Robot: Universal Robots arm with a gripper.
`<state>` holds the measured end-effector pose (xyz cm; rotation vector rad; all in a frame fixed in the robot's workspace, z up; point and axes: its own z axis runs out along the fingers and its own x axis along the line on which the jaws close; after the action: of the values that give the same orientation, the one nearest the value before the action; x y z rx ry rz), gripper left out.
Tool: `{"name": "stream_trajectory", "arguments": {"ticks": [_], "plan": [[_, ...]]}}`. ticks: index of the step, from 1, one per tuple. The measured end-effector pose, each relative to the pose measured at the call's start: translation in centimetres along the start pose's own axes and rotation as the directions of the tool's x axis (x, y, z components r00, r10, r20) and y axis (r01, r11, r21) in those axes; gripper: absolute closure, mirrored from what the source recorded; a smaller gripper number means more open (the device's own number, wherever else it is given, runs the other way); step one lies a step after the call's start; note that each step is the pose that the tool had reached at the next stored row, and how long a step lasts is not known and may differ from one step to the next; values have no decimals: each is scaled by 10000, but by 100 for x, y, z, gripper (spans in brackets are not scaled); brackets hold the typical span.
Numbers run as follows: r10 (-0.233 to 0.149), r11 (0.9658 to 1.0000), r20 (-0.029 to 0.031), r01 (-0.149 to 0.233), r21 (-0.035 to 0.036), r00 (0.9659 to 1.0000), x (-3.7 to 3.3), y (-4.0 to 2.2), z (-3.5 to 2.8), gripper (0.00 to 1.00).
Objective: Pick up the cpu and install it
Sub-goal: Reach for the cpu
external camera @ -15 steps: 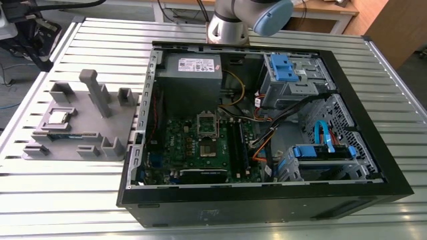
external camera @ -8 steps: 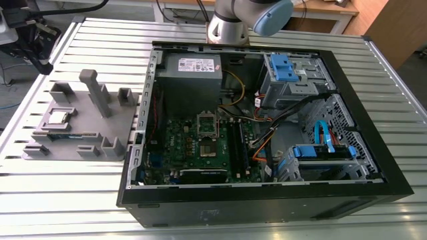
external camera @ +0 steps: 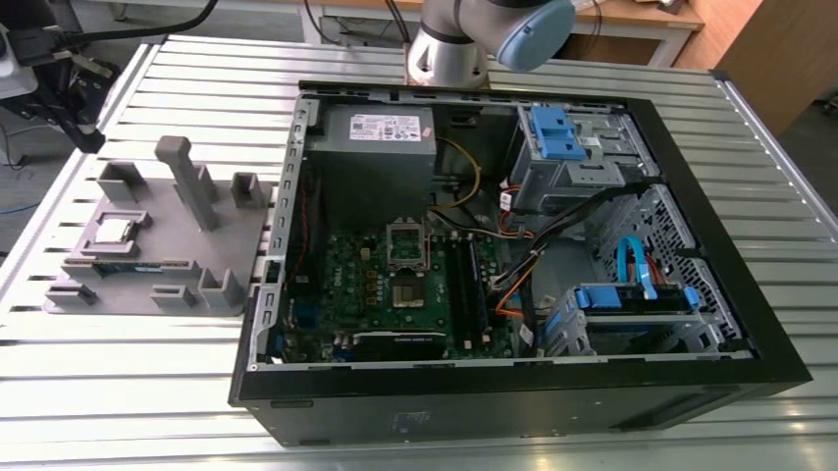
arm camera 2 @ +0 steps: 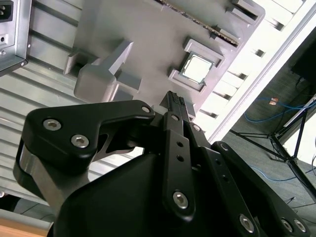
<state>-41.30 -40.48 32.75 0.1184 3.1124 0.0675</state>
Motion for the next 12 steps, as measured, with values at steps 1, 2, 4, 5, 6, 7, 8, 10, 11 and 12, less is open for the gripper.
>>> {"name": "stream_trajectory", "arguments": {"ticks": [1, 2, 4, 5, 6, 7, 8, 10, 11, 12], "plan": [[0, 10000, -1, 0, 0, 10000, 0, 0, 1, 89], [0, 10000, -2, 0, 1, 10000, 1, 0, 1, 89], [0, 10000, 0, 0, -1, 10000, 1, 0, 2, 89], [0, 10000, 0, 0, 0, 10000, 1, 0, 3, 89], [0, 10000, 1, 0, -2, 10000, 2, 0, 6, 89], [0, 10000, 3, 0, -2, 10000, 5, -1, 10, 89], [1, 10000, 2, -1, -2, 10000, 9, -1, 14, 89], [1, 10000, 1, -1, -1, 10000, 19, -2, 22, 89], [0, 10000, 1, 0, -1, 10000, 24, -3, 26, 89], [0, 10000, 0, 0, -1, 10000, 29, -4, 31, 89]]}}
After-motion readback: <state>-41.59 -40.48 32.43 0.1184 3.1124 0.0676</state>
